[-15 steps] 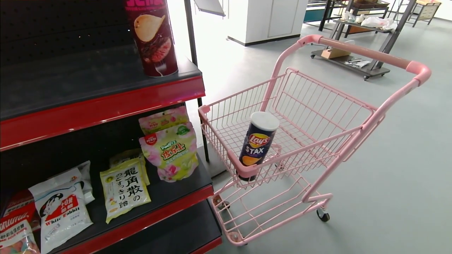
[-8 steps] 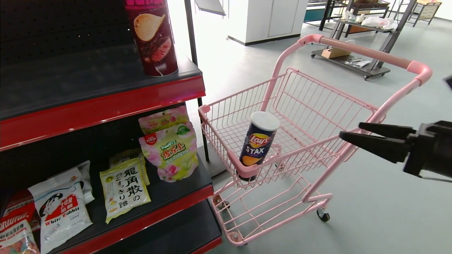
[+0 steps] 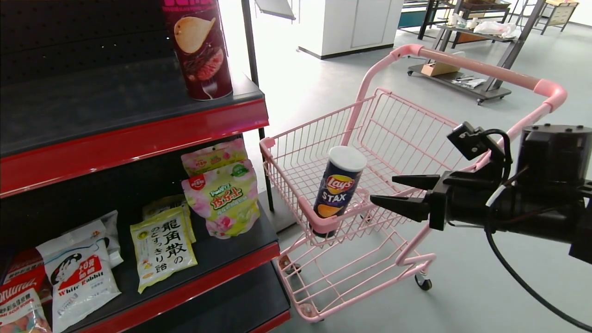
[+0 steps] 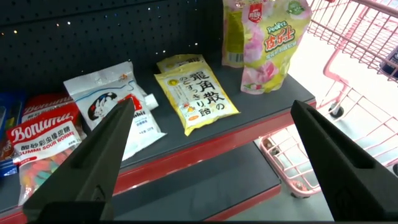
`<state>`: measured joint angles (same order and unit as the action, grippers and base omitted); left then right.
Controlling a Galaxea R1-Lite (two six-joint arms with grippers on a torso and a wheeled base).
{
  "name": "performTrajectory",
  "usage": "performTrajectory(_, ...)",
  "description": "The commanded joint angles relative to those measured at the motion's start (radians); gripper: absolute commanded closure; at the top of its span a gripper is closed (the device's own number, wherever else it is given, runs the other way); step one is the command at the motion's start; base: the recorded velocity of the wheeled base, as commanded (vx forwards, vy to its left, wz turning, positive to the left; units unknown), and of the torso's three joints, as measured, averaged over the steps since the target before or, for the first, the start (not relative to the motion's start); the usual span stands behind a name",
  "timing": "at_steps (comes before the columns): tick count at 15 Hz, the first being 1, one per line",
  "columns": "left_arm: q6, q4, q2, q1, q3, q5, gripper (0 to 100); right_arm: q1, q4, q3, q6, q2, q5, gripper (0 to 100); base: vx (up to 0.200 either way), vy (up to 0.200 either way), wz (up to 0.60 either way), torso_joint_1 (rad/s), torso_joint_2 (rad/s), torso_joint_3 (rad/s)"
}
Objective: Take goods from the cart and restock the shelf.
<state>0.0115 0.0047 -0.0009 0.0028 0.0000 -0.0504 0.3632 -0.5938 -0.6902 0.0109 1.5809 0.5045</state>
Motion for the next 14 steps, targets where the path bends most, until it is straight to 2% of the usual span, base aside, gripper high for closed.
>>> performTrajectory(1, 0.001, 0.0, 0.001, 0.0, 0.0, 0.0, 0, 0.03, -0.004, -0.026, -0.006, 0.074, 0.003, 0, 0.0, 0.0, 0.0, 0.0, 0.0, 0.0)
performTrajectory(5, 0.001, 0.0, 0.001, 0.0, 0.0, 0.0, 0, 0.04, -0.026, -0.123, -0.006, 0.18, 0.011, 0, 0.0, 0.0, 0.0, 0.0, 0.0, 0.0)
performTrajectory(9, 0.001, 0.0, 0.001, 0.0, 0.0, 0.0, 0, 0.068, -0.127, -0.164, -0.005, 0.277, 0.009, 0, 0.0, 0.0, 0.0, 0.0, 0.0, 0.0)
performTrajectory(14, 0.001, 0.0, 0.001, 0.0, 0.0, 0.0, 0, 0.069, -0.133, -0.258, -0.003, 0.389, 0.005, 0, 0.0, 0.0, 0.0, 0.0, 0.0, 0.0)
